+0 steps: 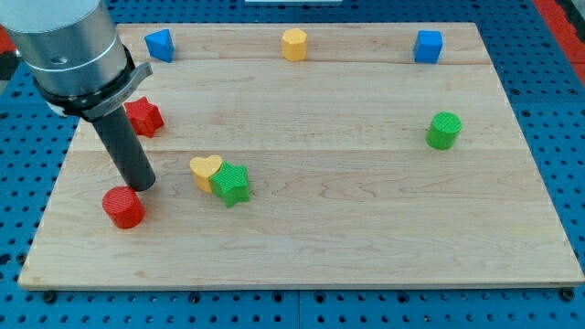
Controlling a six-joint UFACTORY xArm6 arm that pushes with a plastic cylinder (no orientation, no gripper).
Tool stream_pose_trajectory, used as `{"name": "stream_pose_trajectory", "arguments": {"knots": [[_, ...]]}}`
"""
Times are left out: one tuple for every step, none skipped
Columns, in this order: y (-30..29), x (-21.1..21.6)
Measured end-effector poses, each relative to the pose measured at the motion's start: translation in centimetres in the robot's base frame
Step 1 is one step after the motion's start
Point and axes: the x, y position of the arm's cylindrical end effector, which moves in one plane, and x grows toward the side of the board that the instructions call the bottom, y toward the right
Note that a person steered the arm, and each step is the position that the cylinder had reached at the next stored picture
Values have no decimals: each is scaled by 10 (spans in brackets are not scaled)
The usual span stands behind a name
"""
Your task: Place the red circle diagonally bottom right of the green star
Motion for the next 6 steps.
{"name": "stream_pose_trajectory", "arguments": {"knots": [[4,0],[9,0],[14,0],[18,0],[24,0],[26,0]]}}
